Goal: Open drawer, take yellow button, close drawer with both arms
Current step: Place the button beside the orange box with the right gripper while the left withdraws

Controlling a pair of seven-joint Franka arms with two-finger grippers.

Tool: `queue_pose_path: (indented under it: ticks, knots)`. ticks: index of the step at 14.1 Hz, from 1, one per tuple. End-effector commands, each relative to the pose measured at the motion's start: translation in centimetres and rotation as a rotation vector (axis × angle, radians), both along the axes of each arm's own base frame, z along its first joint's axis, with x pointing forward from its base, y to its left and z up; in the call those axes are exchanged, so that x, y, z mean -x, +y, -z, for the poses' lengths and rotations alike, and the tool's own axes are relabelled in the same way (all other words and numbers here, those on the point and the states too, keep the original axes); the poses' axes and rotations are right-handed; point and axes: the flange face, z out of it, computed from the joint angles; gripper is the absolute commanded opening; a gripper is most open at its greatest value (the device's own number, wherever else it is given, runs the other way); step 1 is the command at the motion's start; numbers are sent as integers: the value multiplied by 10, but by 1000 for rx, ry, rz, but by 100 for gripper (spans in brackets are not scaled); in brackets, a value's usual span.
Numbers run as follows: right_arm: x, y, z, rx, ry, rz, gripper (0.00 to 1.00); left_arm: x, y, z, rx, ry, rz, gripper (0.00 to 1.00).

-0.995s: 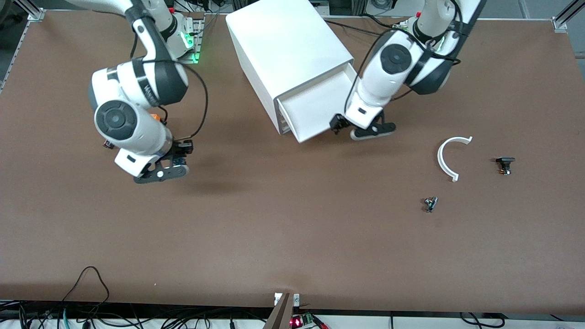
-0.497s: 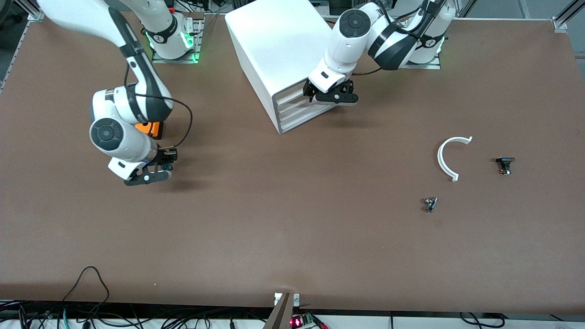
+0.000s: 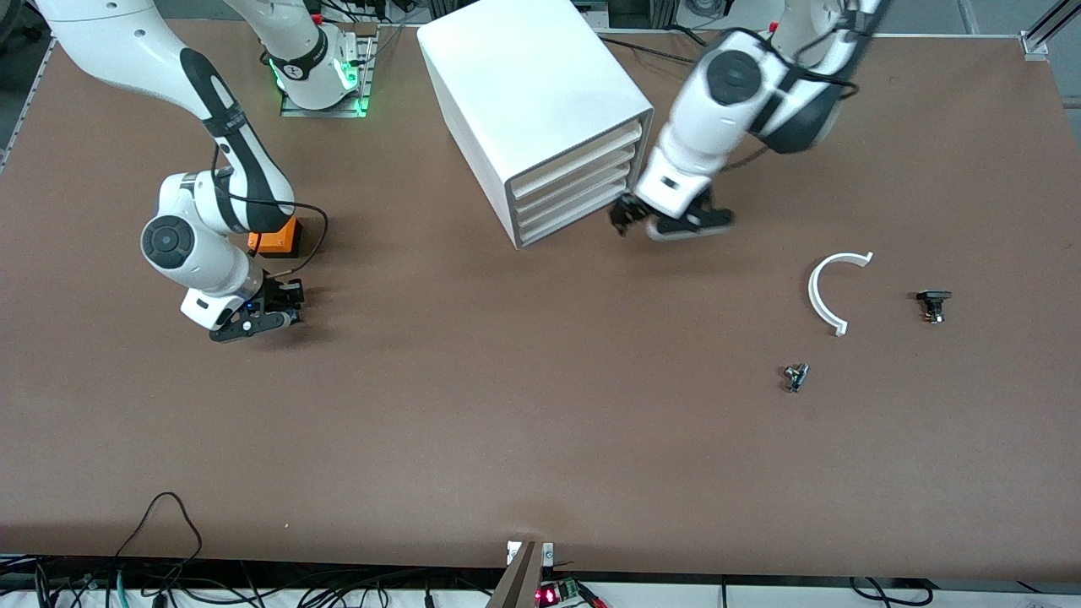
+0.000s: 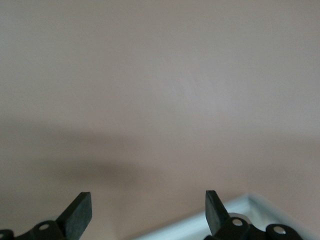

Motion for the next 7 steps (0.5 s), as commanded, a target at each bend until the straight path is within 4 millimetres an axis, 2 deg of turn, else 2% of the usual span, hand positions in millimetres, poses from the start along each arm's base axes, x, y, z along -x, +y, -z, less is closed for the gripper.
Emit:
queue_pose_path:
  ticks: [1,2,4,6,7]
  knots:
    - [13,-1,2,-9,-38,-7,51,-31,63,-47,-30,-16,11,100]
    - [12,0,-4,-9,-33,11,100,-36,89,-61,-45,-6,21,100]
    - [-1,14,-35,6,26,76,100,-35,128,-97,-75,4,122,100]
    - [-22,41,-91,28,100,119,100,-45,178,-144,-82,36,214,100]
    - [-32,55,-122,22,122,131,100,-47,195,-167,-84,44,253,100]
